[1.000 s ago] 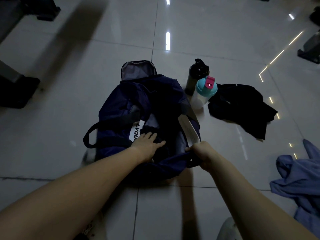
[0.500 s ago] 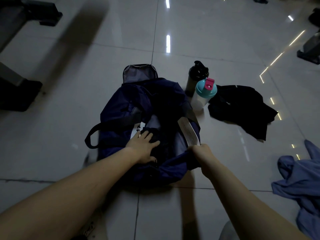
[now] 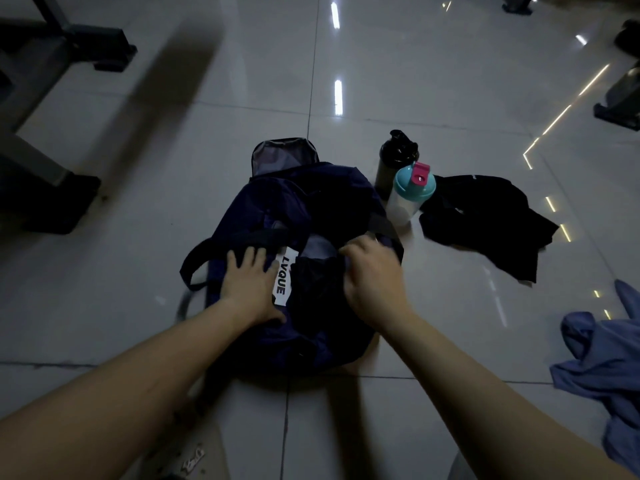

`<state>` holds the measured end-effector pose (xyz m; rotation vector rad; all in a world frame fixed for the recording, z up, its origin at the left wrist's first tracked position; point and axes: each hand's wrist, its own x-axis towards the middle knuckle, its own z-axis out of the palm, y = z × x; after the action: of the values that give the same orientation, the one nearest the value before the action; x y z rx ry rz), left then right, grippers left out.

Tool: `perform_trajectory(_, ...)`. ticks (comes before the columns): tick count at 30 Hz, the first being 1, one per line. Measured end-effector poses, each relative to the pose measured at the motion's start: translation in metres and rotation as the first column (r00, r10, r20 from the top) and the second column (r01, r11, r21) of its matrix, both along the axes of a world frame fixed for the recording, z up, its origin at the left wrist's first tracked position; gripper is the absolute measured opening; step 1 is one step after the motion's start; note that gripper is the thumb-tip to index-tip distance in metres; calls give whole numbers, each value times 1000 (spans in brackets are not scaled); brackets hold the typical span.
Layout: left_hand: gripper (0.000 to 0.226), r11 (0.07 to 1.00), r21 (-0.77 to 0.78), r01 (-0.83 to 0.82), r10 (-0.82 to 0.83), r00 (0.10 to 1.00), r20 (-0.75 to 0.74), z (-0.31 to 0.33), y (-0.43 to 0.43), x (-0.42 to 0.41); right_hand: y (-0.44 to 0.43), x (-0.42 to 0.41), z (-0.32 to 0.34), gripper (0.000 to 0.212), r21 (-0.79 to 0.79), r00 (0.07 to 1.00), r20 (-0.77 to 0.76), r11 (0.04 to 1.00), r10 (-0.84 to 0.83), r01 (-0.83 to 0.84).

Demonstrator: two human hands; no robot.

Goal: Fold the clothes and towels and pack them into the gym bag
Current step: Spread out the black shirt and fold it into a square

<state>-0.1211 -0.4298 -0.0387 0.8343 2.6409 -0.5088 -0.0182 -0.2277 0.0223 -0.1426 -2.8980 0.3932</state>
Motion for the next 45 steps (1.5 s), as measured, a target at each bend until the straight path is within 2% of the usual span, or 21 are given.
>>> perform_trajectory(2, 124, 996, 19, -91, 90, 994, 55, -4, -9, -3, -25, -13, -11, 47, 47, 935, 306, 979, 177, -200)
perform_trajectory(5, 109, 974, 128, -185, 171, 979, 111, -13, -17, -2, -51, -36, -34, 69, 51, 731, 657, 957, 183, -285)
perform_trajectory(10, 88, 943, 244, -226, 219, 974, 55, -22, -24, 3, -61, -53, -65, 74, 38, 529, 845, 979, 76, -202)
perform_trajectory(12, 74, 931, 281, -233, 238, 971, 15, -20, -25, 2, -62, -52, -67, 77, 45, 495, 867, 982, 53, -183)
perform_trajectory(15, 53, 900, 342, -270, 287, 958, -1, -13, -25, 0, -67, -54, -66, 77, 59, 483, 875, 986, 25, -158)
perform_trajectory(18, 50, 835, 446, -321, 322, 944, 76, -10, -27, -6, -72, -54, -61, 75, 104, 484, 875, 976, 1, -190)
perform_trajectory(21, 51, 786, 524, -326, 329, 940, 91, -10, -28, -7, -75, -52, -57, 70, 149, 600, 799, 959, 28, -243)
perform_trajectory(23, 39, 744, 594, -306, 347, 937, 47, -8, -28, -7, -74, -52, -56, 70, 182, 676, 736, 955, 25, -233)
perform_trajectory(25, 25, 689, 652, -316, 395, 918, 27, -2, -26, -8, -68, -59, -56, 70, 190, 712, 702, 964, 0, -187)
perform_trajectory(27, 14, 596, 710, -374, 470, 880, 69, 4, -28, -12, -61, -72, -59, 70, 160, 713, 701, 974, 1, -158)
perform_trajectory(30, 16, 531, 742, -410, 524, 846, 93, 5, -30, -14, -54, -86, -70, 71, 31, 622, 781, 990, 61, -136)
perform_trajectory(33, 31, 584, 675, -452, 536, 838, 97, -2, -27, -15, -53, -86, -80, 71, -49, 539, 836, 993, 100, -109)
perform_trajectory(38, 32, 719, 570, -397, 458, 888, 41, -14, -21, -15, -48, -82, -61, 69, -50, 470, 873, 983, 128, -175)
perform_trajectory(41, 26, 778, 534, -330, 395, 918, -8, -14, -14, -11, -54, -69, -37, 65, 85, 536, 842, 968, 57, -236)
perform_trajectory(43, 38, 805, 561, -195, 261, 964, -40, -17, -10, -7, -59, -56, -21, 57, 175, 594, 804, 941, 34, -291)
perform_trajectory(45, 56, 833, 547, -80, 95, 995, 1, -22, -8, -3, -56, -41, -7, 50, 238, 671, 741, 922, 31, -306)
